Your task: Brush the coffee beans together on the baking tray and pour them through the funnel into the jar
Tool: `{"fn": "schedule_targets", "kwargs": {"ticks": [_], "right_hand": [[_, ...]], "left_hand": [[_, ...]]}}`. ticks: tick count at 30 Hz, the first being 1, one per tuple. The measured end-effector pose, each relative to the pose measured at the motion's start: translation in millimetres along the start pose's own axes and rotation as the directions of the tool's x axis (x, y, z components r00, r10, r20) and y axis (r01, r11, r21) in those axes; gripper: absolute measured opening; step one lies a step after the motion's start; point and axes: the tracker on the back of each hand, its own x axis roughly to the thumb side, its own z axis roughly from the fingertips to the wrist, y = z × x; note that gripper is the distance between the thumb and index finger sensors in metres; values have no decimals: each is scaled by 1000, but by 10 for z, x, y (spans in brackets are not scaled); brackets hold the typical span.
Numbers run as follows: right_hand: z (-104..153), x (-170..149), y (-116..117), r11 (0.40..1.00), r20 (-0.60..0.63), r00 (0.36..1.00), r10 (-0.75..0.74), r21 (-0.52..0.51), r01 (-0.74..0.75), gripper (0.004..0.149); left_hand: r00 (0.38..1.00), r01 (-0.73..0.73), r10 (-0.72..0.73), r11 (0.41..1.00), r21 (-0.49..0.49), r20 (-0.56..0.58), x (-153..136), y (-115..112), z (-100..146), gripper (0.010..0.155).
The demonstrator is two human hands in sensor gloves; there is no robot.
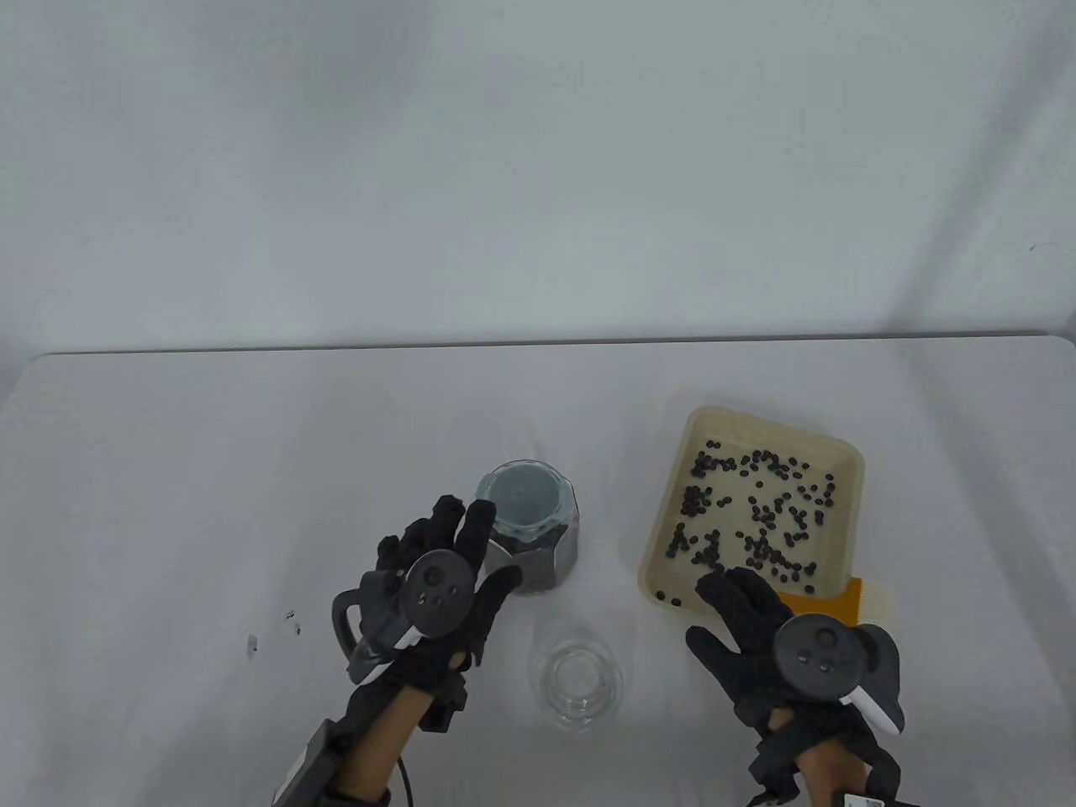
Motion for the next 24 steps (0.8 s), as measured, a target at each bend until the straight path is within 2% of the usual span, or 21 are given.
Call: {"fn": "schedule_targets", "kwargs": {"ticks": [5,9,11,13,18,22,23,24], "right_hand": [[32,-30,-75,996,-2,998,-63,-56,63,68],[62,-72,-146,992,-12,997,-72,-104,70,68],[91,-99,-219,982,-7,994,-105,-157,102,69],[135,-145,-320,958,14,988,-156,-242,155,68],[145,-302,-550,907,10,969,-248,-349,236,63],[28,-346,-712,970,-80,994,-78,-234,58,61],[-46,-318,-732,989,-106,994,40,-139,-54,60],[-77,-304,-734,990,-117,988,96,-88,-106,59]], "left_hand": [[996,52,-54,998,-30,-75,-510,-75,175,76],[989,7,-16,998,-61,-145,-820,-247,201,75],[985,3,-24,993,-116,-173,-886,-273,194,75],[981,1,-19,995,-96,-193,-941,-298,197,74],[979,8,-30,994,-109,-202,-968,-310,208,74],[982,1,-20,995,-101,-189,-949,-310,203,73],[983,1,-21,994,-110,-182,-932,-327,203,73],[983,0,-22,993,-121,-180,-922,-342,201,72]]}}
